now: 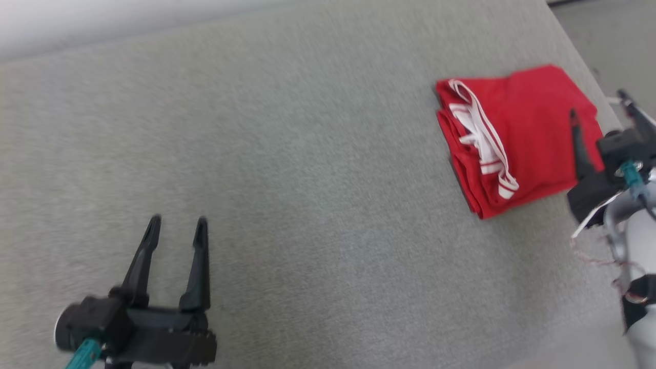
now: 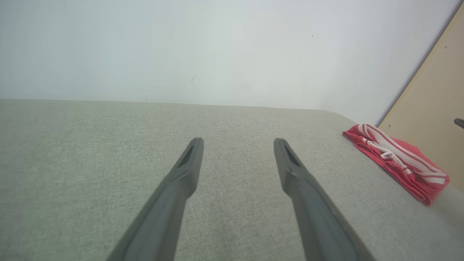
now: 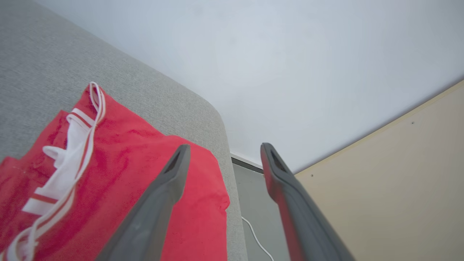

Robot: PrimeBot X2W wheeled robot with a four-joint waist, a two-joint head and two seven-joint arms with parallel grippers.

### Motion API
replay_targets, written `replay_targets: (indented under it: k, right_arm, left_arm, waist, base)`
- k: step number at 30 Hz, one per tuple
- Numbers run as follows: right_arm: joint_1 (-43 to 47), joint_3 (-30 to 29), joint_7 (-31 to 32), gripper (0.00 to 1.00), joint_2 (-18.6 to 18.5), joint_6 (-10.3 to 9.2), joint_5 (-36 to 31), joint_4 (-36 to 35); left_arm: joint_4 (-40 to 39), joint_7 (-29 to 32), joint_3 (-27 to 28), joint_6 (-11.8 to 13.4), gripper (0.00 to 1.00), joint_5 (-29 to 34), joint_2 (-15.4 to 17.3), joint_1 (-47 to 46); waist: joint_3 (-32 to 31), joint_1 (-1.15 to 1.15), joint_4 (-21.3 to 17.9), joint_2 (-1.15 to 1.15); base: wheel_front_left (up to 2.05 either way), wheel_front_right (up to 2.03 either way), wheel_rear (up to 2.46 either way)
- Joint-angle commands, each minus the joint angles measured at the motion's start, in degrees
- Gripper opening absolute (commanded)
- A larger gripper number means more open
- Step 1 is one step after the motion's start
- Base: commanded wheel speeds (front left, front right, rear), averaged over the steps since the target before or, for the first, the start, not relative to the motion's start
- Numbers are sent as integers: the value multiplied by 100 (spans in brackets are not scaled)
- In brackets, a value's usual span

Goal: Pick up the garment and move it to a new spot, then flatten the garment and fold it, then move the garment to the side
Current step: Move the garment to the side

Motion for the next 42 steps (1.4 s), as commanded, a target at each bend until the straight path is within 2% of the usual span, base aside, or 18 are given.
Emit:
replay_targets:
  k: [1,9,14,17,29,42]
  right_arm:
    - [155,-2,-91,100,76,-15,148,-31]
    - [995,194,-427,100,711,-15,1442,-394]
    - [1678,607,-562,100,908,-15,1854,-848]
    - [2036,648,-608,100,1059,-15,2070,-1059]
    - [3147,347,-653,100,1507,-15,2269,-1428]
    - [3512,529,-660,100,1554,-15,2520,-1499]
  left_arm:
    - [42,-3,48,27,100,-63,-11,133]
    - [196,-2,403,240,100,-124,-34,773]
    - [230,-2,558,325,100,-99,-33,1157]
    - [277,-2,656,337,100,-58,-31,1316]
    - [406,-2,795,257,100,20,-32,1586]
    - [520,-2,779,214,100,-31,-31,1657]
  waist:
    - [-588,1,463,0]
    - [-1466,1,962,0]
    - [-1849,1,1158,0]
    - [-1976,1,1240,0]
    - [-2205,1,1354,0]
    - [-2293,1,1265,0]
  base:
    - [0,0,0]
    - [0,0,0]
    - [0,0,0]
    - [0,0,0]
    - [0,0,0]
    - [0,0,0]
